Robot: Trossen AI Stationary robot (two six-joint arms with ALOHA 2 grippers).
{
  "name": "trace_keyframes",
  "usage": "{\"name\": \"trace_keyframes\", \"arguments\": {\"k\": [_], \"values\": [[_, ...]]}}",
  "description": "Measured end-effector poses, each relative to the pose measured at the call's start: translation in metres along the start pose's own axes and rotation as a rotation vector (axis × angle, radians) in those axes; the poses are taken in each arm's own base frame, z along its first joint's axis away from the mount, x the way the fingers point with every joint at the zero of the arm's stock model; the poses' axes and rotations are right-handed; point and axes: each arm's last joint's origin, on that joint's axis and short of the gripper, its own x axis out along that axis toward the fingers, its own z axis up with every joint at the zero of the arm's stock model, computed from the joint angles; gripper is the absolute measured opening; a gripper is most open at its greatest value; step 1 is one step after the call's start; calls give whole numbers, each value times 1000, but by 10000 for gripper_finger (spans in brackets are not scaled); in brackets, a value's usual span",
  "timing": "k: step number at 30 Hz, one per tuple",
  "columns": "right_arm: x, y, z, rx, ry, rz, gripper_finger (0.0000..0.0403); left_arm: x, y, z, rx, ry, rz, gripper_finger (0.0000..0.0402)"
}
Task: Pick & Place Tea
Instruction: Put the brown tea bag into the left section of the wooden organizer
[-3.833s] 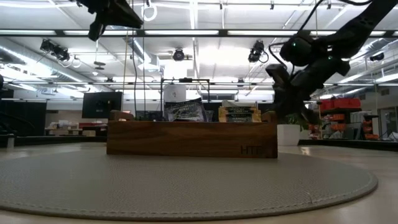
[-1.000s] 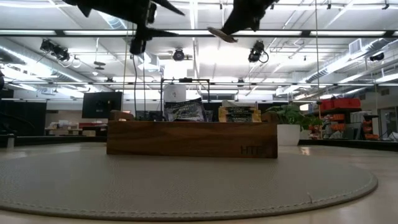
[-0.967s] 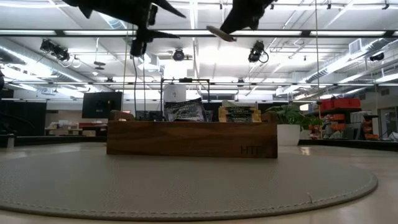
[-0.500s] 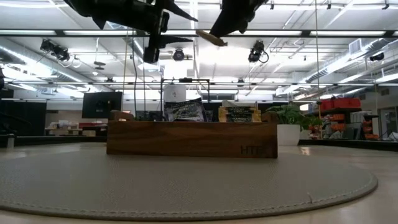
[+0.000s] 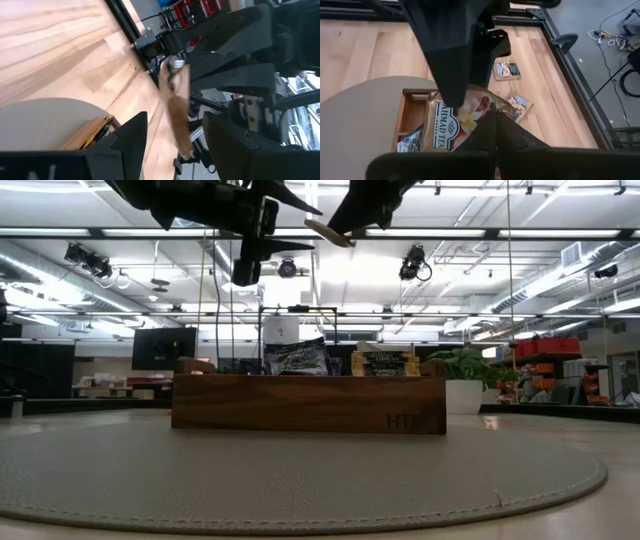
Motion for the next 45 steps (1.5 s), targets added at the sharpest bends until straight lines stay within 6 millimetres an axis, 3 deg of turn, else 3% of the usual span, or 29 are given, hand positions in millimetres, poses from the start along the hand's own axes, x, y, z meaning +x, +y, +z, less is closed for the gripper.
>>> {"name": "trace_keyframes", "arguments": {"k": [6,14,21,32,37,45], "values": [[0,0,-1,-4,6,0,0,0,0,0,3,6,-6,158],[0,0,0,-4,-3,1,0,0,0,-1,52,31,-19,13],[-10,-3,4,35,-39,25,30,-2,-2,-1,134,33,-26,5],[-58,-29,14,281,-153,121,160,-2,0,-1,301,11,7,3],[-51,-47,9,445,-95,335,206,-2,0,1,426,-20,33,3],[-42,-71,1,511,-39,389,232,-2,-4,2,598,-68,29,2]]}}
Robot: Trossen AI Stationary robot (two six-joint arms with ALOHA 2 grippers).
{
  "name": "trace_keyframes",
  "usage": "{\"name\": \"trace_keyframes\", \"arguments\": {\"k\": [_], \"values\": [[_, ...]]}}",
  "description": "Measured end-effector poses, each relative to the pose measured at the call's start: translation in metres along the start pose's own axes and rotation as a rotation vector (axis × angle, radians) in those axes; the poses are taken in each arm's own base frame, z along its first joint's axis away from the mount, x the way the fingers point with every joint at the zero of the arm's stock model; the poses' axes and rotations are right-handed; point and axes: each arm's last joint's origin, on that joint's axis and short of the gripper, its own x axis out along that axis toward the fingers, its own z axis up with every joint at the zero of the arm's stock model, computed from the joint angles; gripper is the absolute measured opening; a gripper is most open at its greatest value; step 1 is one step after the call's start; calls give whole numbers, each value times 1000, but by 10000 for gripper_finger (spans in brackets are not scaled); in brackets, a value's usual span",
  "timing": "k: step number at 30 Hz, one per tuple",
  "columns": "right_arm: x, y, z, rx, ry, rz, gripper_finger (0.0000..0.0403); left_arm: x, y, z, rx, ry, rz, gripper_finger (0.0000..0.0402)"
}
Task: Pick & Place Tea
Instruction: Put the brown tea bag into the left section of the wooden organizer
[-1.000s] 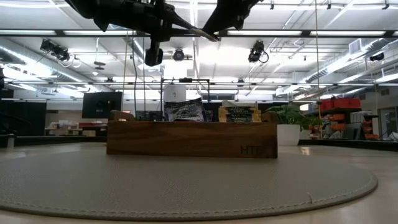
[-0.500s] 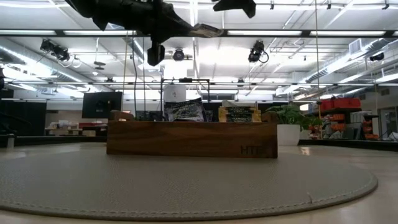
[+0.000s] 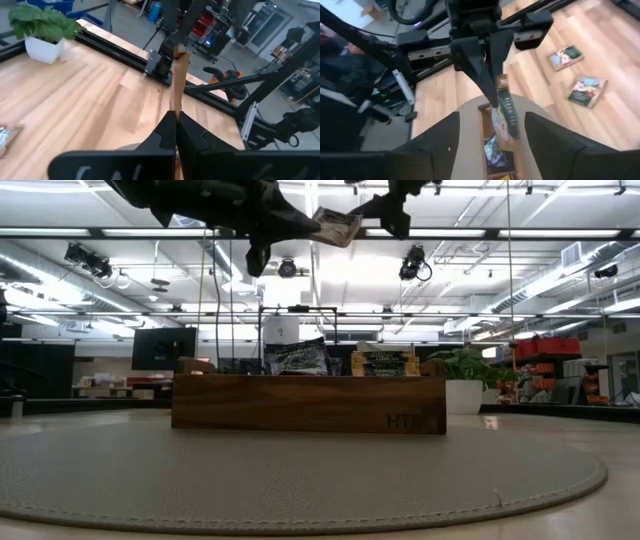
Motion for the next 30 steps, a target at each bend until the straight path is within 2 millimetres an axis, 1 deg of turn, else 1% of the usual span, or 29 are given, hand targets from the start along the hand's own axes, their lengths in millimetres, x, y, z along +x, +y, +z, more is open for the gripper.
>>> {"name": "trace_keyframes", "arguments": {"k": [5,9,11,15,18,20,22,27,28,30], "values": [[-1,-13,4,47,16,53,233,0,0,1,59,-10,6,2],[6,-21,3,70,52,83,232,0,0,2,104,-24,14,2],[10,-22,2,75,72,118,227,0,0,4,113,-49,14,2],[18,-26,0,69,94,118,205,0,0,5,114,-62,20,2],[17,-26,1,47,81,115,177,0,0,5,114,-63,19,2],[18,-26,1,38,82,108,151,0,0,5,113,-64,21,2],[18,-26,1,20,81,109,117,0,0,6,112,-69,33,2],[18,-26,1,-10,73,90,18,0,2,6,94,-79,50,2],[18,-26,1,-15,71,81,10,0,2,6,83,-78,50,2],[18,-26,1,-13,69,63,11,0,2,6,51,-78,50,8]]}}
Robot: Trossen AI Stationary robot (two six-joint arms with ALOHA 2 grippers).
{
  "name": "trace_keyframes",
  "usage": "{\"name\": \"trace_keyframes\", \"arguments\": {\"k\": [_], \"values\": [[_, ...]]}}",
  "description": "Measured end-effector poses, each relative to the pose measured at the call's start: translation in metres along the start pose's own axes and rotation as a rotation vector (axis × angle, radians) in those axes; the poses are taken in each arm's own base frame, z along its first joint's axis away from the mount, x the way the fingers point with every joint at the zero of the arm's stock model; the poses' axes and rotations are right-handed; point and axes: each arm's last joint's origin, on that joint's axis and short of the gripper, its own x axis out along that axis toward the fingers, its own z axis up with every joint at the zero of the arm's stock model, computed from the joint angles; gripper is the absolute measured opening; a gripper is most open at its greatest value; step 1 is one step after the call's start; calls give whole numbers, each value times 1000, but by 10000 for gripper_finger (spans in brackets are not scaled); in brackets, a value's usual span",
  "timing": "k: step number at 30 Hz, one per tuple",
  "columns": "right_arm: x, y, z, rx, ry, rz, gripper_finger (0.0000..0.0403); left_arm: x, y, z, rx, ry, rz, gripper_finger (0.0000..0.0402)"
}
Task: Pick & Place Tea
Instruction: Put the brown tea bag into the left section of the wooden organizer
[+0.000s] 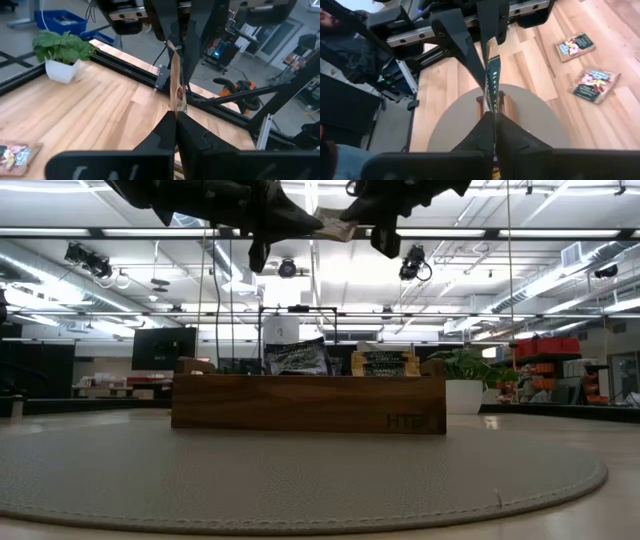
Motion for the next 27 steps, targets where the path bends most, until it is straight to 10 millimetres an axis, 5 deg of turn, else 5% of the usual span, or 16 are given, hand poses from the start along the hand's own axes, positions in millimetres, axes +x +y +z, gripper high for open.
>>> {"name": "trace_keyframes", "arguments": {"k": [16,27], "values": [[5,19,-20,-129,118,-190,1,-15,15,20,-176,-31,-43,161],[14,27,-17,-164,59,-220,0,-13,8,17,-67,-14,-113,188]]}}
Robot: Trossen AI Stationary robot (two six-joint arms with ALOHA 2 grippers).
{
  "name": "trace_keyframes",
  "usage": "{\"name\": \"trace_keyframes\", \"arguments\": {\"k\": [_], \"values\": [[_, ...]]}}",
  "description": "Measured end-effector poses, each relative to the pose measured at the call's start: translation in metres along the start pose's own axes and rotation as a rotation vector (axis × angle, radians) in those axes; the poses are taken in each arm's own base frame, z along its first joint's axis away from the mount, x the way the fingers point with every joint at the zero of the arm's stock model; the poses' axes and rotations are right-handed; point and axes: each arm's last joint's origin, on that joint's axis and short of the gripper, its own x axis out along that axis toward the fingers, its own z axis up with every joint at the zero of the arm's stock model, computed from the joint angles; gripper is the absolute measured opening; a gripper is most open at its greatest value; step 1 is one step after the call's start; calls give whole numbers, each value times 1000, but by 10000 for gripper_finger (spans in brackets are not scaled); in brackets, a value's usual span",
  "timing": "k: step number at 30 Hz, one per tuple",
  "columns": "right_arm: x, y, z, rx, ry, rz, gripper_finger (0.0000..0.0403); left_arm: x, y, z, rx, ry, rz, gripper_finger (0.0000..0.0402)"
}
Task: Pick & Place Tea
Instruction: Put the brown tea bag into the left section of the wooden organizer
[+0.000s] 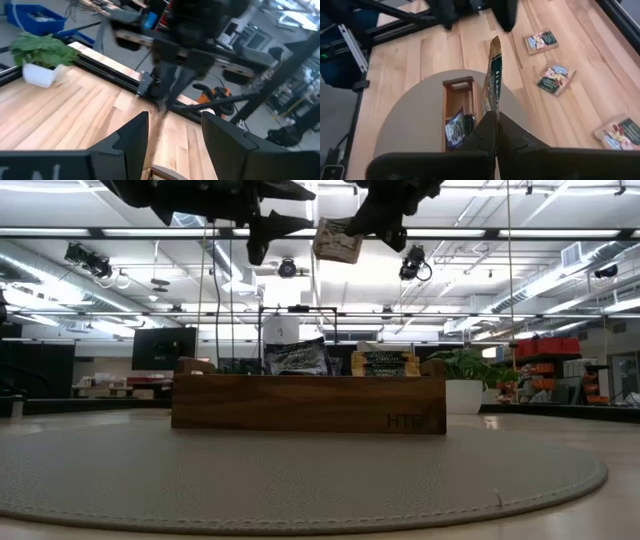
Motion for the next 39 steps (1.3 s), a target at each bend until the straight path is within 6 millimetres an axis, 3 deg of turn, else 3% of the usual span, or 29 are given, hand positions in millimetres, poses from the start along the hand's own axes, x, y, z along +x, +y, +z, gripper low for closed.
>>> {"name": "trace_keyframes", "arguments": {"k": [18,22,30,39], "values": [[4,4,6,-30,-54,36,0,1,-1,-1,23,-1,14,172],[5,4,7,-29,-68,47,0,1,-1,-1,24,1,8,133],[5,4,8,-21,-77,57,0,1,-1,-1,24,5,-6,14],[3,5,9,0,-81,79,14,1,-2,-2,-30,13,-14,2]]}}
